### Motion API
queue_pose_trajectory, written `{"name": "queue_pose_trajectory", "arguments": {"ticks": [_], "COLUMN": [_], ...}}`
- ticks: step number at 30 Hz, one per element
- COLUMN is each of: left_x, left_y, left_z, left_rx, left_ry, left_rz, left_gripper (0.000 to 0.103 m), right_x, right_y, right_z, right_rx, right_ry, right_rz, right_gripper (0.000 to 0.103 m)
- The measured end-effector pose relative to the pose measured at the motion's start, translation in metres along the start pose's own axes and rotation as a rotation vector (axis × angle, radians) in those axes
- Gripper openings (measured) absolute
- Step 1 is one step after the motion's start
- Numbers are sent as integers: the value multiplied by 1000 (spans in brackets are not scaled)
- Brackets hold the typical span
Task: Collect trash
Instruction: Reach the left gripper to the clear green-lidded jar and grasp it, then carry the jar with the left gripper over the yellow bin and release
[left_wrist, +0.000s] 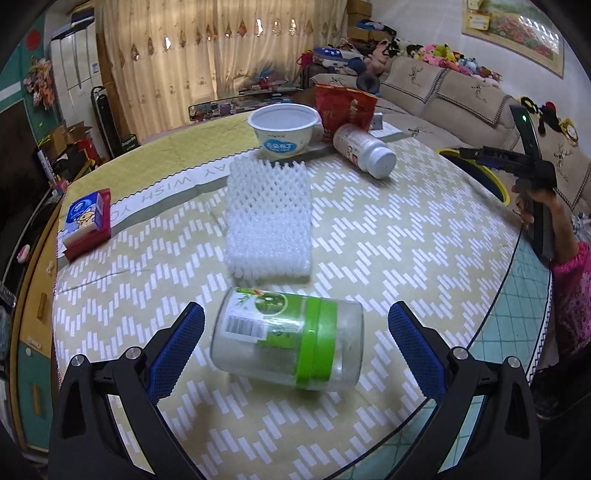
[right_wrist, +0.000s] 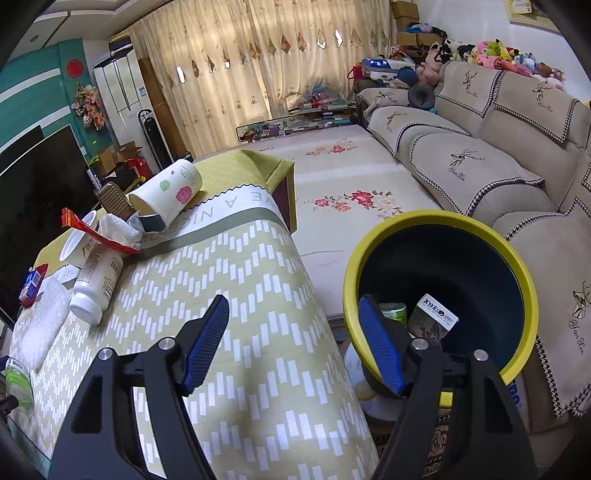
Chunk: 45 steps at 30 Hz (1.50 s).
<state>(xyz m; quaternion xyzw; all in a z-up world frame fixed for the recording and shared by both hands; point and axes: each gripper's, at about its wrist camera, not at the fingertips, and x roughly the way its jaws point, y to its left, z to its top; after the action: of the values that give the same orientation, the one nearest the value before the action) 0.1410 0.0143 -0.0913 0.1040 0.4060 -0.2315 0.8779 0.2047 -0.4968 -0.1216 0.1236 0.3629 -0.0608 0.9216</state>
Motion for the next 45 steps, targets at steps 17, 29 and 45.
{"name": "queue_pose_trajectory", "arguments": {"ticks": [17,29,45], "left_x": [-11,38,176], "left_y": [-47,-130,-305], "left_z": [14,104,241], "left_rx": [68,171,247], "left_ry": [-21,-66,29], "left_rz": [-19,-209,-449], "left_gripper": [74,74,74], "right_x": [-17,-69,-92], "right_y": [-2,-59,-161], "right_z": [2,2,-18], "right_rx": [2,50,202], "right_ry": [-51,-121,-114], "right_rz": [22,-50,-184], "right_gripper": [69,69,69]}}
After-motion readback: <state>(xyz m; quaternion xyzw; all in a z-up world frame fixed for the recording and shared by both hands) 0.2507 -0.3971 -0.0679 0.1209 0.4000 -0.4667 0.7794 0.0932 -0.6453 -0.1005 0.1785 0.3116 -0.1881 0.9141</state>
